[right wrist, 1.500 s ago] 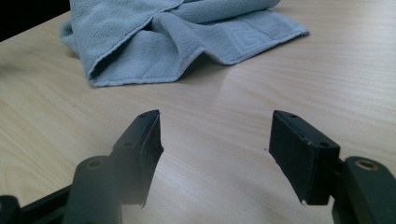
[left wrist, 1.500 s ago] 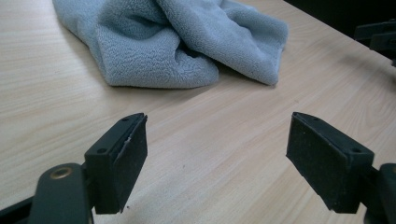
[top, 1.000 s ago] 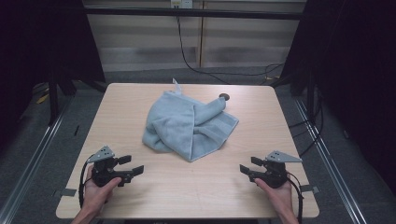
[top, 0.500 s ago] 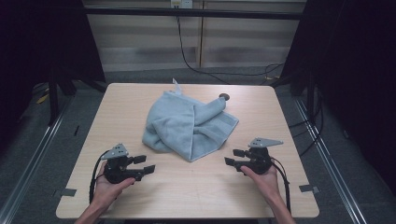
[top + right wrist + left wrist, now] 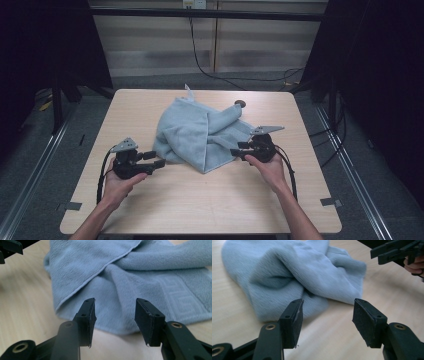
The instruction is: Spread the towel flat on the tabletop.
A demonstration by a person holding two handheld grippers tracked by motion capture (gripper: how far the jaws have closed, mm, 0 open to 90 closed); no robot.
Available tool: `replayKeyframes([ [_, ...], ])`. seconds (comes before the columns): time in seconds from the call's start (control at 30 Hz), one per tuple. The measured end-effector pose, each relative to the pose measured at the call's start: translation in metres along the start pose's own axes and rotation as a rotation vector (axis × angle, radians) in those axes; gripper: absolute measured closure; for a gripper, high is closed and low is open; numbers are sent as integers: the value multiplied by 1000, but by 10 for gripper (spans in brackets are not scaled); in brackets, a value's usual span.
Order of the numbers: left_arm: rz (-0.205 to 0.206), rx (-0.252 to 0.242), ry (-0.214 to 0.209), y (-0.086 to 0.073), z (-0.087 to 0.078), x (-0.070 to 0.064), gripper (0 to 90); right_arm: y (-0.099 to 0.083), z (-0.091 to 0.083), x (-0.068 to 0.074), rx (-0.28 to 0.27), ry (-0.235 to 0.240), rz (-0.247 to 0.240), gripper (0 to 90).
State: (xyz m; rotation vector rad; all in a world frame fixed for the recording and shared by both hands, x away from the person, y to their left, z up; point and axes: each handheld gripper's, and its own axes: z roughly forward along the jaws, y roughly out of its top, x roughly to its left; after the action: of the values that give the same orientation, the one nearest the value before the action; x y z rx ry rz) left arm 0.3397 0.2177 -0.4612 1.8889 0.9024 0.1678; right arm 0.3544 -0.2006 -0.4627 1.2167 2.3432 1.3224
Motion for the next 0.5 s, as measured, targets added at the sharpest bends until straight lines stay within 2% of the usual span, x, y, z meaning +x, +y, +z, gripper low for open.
replayKeyframes([
  [0.17, -29, 19, 21, 3, 24, 15, 455, 4, 24, -10, 14, -4, 19, 530],
  [0.27, -44, 57, 42, 0, 38, 23, 438, 3, 39, -13, 38, -17, 19, 525],
  [0.3, -61, 56, 53, -1, 43, 25, 438, 2, 44, -14, 45, -24, 17, 528],
  [0.33, -65, 68, 72, -3, 47, 26, 441, 0, 48, -16, 52, -26, 21, 548],
  [0.4, -57, 102, 116, -8, 51, 27, 563, -4, 53, -17, 55, -18, 30, 684],
  [0.43, -59, 105, 108, -10, 52, 26, 594, -6, 55, -16, 61, -23, 22, 740],
  [0.5, -36, 124, 110, -13, 50, 26, 672, -10, 55, -14, 72, -20, 22, 806],
])
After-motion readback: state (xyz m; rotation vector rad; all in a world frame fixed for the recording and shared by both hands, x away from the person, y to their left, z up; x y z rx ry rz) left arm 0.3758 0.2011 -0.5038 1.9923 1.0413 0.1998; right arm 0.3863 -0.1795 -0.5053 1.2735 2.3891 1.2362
